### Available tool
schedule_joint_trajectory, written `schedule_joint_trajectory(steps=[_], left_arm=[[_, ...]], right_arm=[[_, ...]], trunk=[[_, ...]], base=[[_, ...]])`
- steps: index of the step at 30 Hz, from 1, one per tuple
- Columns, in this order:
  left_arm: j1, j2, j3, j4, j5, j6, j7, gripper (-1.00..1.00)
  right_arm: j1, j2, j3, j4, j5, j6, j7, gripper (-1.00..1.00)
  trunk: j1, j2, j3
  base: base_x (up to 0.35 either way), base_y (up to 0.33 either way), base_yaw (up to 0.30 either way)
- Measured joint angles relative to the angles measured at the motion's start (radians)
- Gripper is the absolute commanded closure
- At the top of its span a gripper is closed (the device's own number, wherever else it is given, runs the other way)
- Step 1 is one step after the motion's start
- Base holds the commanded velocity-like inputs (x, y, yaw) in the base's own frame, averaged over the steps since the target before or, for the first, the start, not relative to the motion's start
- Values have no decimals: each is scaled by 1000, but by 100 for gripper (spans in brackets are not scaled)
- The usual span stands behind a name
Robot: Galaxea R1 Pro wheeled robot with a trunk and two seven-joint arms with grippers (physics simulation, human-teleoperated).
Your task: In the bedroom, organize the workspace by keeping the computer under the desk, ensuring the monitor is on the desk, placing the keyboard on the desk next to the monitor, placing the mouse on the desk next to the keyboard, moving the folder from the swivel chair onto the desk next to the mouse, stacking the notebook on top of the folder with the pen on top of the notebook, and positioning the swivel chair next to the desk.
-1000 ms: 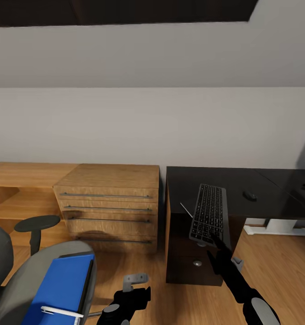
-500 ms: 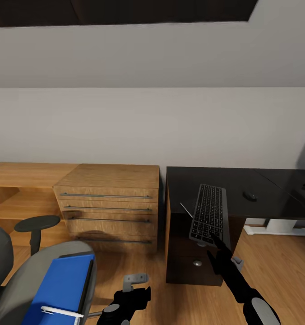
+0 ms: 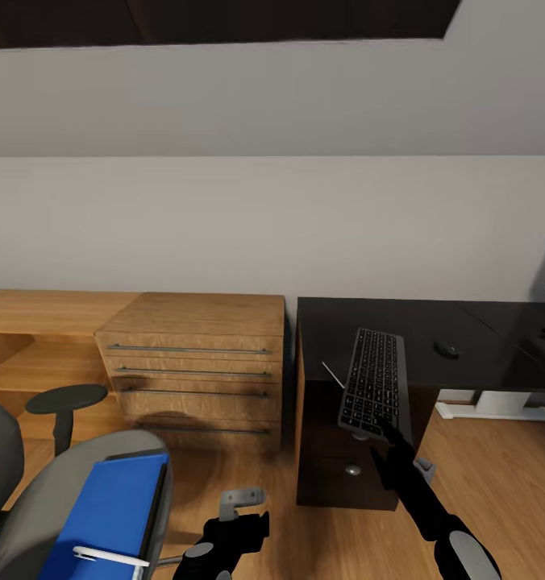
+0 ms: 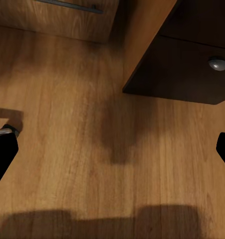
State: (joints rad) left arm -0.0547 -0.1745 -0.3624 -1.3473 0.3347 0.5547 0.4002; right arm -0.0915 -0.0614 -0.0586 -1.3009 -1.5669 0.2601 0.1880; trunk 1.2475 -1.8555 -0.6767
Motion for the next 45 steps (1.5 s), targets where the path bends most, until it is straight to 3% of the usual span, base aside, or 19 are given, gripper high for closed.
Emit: schedule_joint_trajectory(steps=[28,29,45], left_arm=[[0,0,-2,0,0,0,0,-100],[0,0,-2,0,0,0,0,-100],[0,0,-6,0,0,0,0,-100]], right_arm=[[0,-1,0,1,0,2,-2,-100],[0,-1,0,1,0,2,-2,100],[0,-2,-1,1,0,1,-1,100]], trunk=[[0,0,0],[0,0,0],[0,0,0]], base=[[21,0,0],[0,0,0],[0,0,0]])
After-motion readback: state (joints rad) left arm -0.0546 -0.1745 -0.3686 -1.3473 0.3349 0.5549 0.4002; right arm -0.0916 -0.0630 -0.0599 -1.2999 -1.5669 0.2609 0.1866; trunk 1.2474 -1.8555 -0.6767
